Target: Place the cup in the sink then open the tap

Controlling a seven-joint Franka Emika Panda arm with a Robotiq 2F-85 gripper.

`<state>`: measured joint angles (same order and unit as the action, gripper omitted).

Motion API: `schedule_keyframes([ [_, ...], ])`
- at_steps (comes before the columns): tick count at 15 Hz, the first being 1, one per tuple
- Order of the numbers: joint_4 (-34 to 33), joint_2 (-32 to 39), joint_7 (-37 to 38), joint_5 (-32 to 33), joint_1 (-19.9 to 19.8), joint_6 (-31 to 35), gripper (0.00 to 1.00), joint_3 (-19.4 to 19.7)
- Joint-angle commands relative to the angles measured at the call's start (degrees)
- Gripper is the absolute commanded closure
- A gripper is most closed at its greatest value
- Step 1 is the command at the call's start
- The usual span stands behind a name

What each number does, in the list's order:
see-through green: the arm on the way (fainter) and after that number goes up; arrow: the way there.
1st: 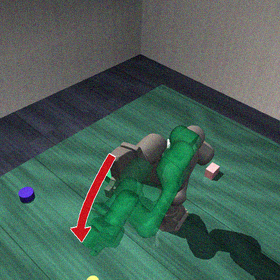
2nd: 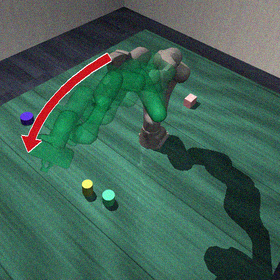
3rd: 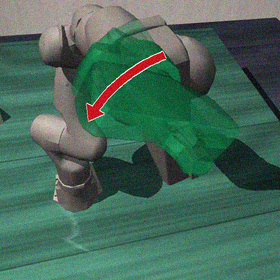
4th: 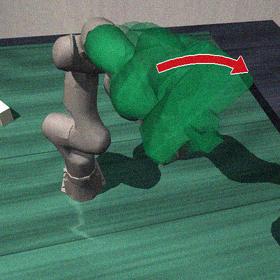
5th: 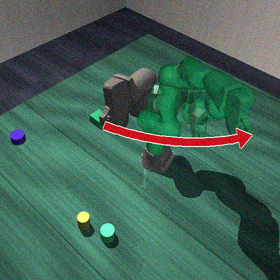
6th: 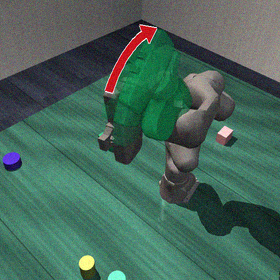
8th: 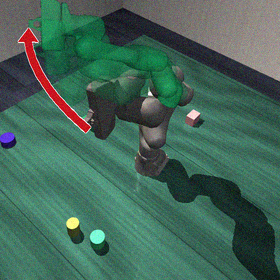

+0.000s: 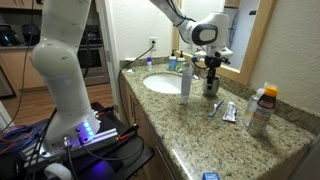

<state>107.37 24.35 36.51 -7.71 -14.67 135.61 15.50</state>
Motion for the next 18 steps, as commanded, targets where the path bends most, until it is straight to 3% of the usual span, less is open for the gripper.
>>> schedule_keyframes([
  [1,0.5,-0.2,0.7,1.0,1.5,1.6,0.97,1.3],
  [7,0.9,-6.2,-1.1,2.1,2.1,2.0,0.98,2.0],
  [12,3.5,-20.2,-9.6,3.0,1.9,3.8,0.98,0.9],
  [18,11.7,-39.3,-20.6,2.9,4.4,-5.4,0.98,-4.1],
])
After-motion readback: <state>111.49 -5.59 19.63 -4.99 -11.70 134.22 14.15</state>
